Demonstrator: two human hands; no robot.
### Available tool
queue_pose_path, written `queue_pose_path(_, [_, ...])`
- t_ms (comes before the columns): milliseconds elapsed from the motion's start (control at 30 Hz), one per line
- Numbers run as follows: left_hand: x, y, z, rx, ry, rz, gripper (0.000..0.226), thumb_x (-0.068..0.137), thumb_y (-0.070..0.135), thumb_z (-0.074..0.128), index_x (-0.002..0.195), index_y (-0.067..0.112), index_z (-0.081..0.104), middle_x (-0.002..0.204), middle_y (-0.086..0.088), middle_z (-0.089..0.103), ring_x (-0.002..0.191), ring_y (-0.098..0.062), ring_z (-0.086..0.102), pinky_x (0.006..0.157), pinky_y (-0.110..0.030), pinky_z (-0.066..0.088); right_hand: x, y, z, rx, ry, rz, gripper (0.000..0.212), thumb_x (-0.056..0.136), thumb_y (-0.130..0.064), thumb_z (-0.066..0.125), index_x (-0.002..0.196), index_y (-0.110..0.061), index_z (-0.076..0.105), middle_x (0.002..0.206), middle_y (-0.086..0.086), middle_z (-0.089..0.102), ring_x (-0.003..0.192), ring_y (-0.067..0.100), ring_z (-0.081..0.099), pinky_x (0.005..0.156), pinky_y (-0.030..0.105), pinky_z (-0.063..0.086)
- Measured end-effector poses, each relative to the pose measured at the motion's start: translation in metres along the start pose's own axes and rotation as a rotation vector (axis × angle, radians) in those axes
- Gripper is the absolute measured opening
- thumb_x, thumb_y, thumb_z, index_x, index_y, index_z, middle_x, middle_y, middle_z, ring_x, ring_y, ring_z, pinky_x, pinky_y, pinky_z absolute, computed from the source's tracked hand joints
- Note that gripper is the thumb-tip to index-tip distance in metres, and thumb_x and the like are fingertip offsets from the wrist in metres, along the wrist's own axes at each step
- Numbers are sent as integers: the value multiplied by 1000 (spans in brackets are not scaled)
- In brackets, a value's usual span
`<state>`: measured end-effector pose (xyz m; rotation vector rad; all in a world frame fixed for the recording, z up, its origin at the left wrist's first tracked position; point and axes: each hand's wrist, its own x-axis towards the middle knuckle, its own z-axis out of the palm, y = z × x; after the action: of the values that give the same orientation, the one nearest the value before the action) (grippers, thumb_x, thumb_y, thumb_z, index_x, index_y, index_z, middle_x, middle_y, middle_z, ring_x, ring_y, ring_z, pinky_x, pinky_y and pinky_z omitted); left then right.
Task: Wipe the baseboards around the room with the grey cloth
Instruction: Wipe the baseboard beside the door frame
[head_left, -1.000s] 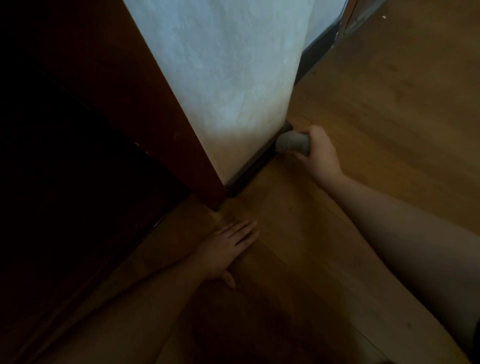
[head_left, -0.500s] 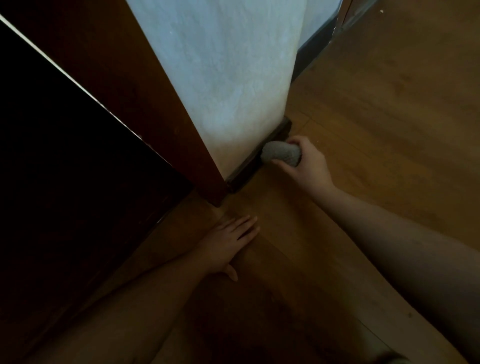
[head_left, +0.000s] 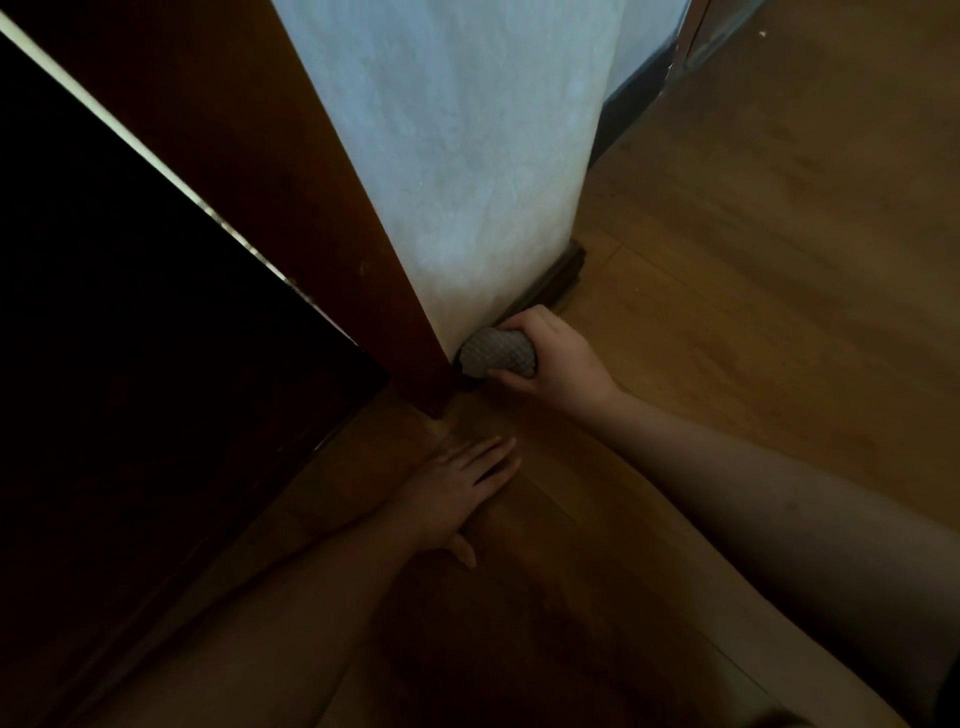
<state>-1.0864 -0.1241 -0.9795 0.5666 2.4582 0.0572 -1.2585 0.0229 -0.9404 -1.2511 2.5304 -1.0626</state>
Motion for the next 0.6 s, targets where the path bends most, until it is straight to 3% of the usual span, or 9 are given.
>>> queue_pose_path(233, [1,0,-1,3,9,1,135,65,69,75,158,21,-10,155,3,-32,151,-19,-15,123,-42,-2,6,13,-6,42,-16,103,46,78,-27,82,113,-11,59,111,7,59,102,19,58,81,23,42])
queue_pose_path(433, [-2,-1,-1,-27,4,-5,133,68,68,75,157,22,-13,154,4,-35,149,-15,-20,117,-35,-11,29,55,-50,67,194,415,40,79,-29,80,108,-22,53,105,-7,52,96,9,51,76,20,41])
queue_pose_path(600, [-3,0,0,-35,2,-5,133,68,69,74,158,23,-13,154,4,-35,147,-13,-23,120,-37,-8,61,94,-85,29,344,701,48,82,-30,78,117,-11,52,120,8,55,112,22,54,94,37,48])
